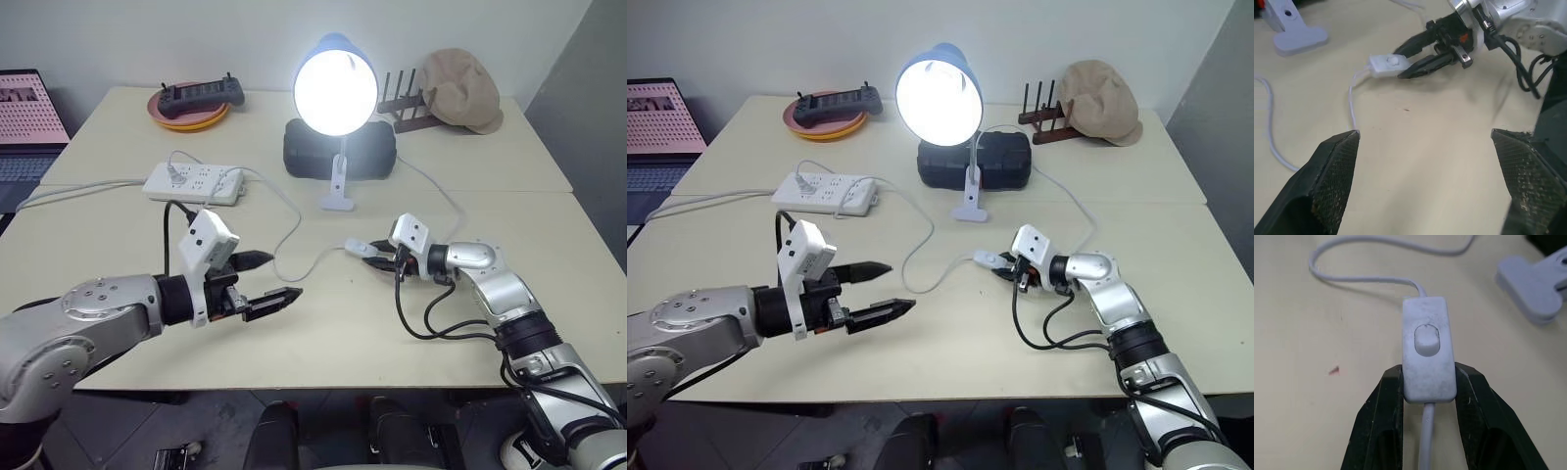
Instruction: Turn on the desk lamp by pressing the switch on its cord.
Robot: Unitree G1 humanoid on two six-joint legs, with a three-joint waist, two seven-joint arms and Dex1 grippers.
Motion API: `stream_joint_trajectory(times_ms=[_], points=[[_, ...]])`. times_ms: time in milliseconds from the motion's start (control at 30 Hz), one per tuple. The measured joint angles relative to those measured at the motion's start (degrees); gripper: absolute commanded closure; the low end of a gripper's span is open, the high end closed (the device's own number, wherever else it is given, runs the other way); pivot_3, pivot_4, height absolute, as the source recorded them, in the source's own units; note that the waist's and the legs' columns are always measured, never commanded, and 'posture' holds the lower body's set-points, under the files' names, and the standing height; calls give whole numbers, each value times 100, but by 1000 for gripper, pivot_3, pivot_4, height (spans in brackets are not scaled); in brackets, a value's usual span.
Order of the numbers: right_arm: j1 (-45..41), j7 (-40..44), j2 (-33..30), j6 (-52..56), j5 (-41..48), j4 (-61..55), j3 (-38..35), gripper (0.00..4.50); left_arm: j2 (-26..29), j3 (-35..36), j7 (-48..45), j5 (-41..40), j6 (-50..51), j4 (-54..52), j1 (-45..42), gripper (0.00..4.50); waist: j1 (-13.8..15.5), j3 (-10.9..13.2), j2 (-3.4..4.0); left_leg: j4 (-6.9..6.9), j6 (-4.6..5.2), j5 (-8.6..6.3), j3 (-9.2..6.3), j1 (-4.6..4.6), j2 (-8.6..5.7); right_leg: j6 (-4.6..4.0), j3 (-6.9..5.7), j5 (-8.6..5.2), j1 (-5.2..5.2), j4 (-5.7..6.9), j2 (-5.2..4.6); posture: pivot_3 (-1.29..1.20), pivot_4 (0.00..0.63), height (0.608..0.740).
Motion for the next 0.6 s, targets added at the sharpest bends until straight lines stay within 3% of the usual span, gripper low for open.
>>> stream_joint_trajectory(times_ms=[167,467,600], points=[[4,344,-49,234,248,-88,-123,1912,101,-138,-831,782,-406,345,-156,0,-15,4,7,-5,1,0,1,-2,3,13,0,0,-7,7,2,0,150,740],[332,1115,-1152,1625,1416,-2059,-862,154,362,48,-1879,835,-257,1100,-402,0,-7,7,9,-2,2,-1,-3,-4,5,22,-4,-7,-11,17,2,0,150,740],[543,1246,-1899,2528,2079,-2931,-1498,74,480,212,-2302,849,-139,1588,-798,0,-11,8,10,3,2,-1,-2,-3,5,16,-3,-11,-10,17,2,0,150,740]])
